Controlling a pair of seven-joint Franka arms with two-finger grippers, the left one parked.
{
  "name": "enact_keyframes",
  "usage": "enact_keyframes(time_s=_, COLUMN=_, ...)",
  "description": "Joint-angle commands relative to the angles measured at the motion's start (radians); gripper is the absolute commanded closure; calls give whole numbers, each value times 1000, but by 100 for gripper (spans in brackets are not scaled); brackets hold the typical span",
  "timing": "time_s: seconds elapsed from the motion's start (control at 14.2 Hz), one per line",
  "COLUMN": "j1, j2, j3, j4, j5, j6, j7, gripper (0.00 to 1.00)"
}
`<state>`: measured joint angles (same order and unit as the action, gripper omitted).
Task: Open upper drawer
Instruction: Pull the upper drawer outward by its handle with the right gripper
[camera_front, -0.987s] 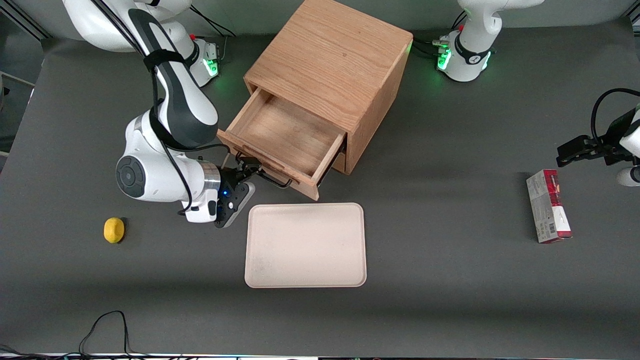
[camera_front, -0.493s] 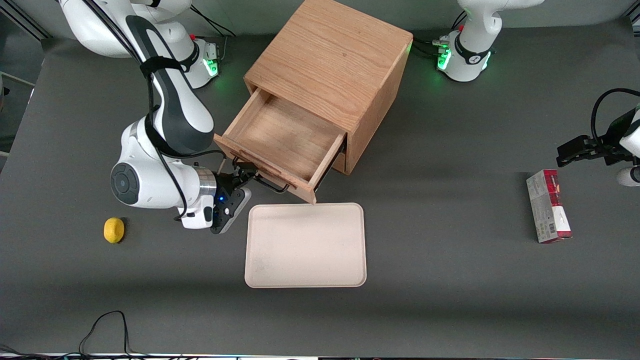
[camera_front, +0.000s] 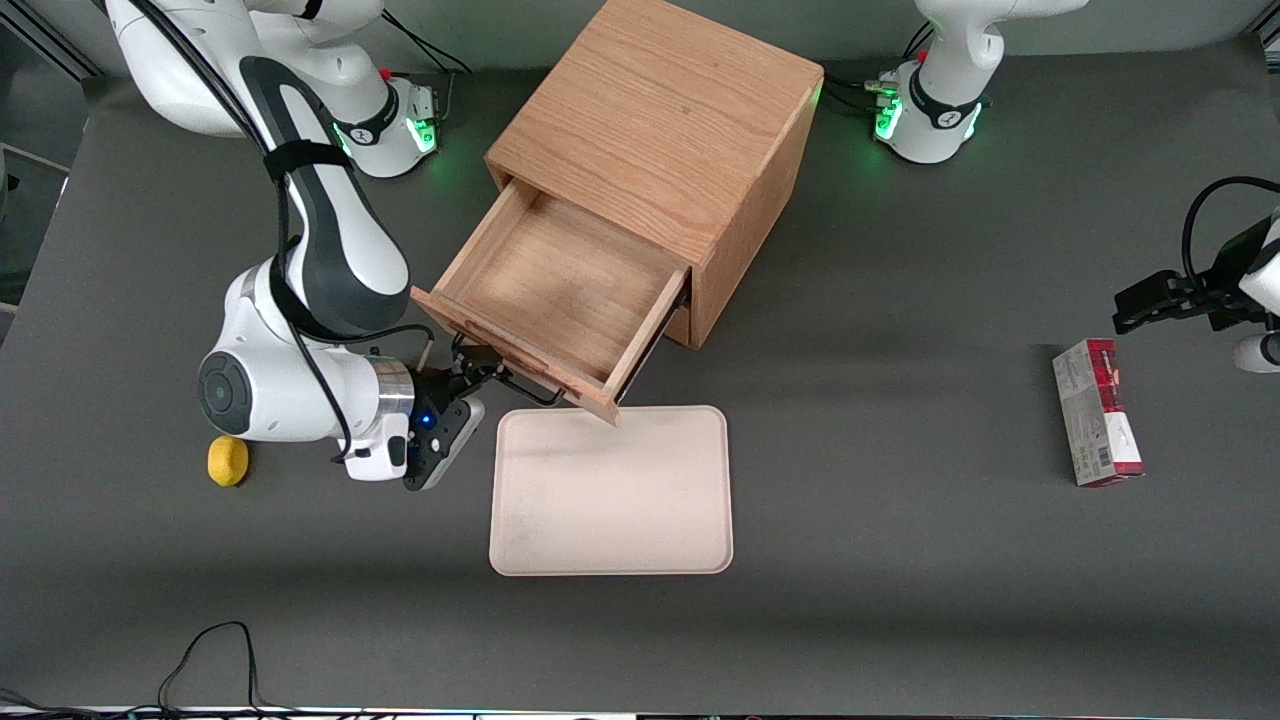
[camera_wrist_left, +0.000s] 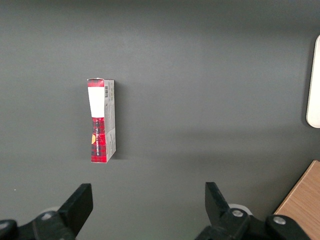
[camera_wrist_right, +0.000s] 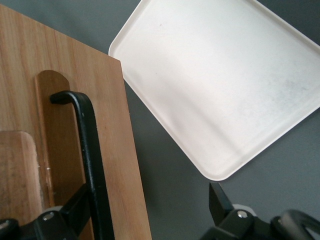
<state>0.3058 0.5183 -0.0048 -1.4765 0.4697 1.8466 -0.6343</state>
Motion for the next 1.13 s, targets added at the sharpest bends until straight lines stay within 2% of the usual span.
enact_keyframes(time_s=0.0, j1=-31, j2=54, j3=6, j4=76, j5=21, j6=-7, j7=-28, gripper=0)
enact_keyframes(time_s=1.06, j1=-99, j2=83, j3=8, j4=159, j5=21, j6=-29, j7=-30, gripper=0)
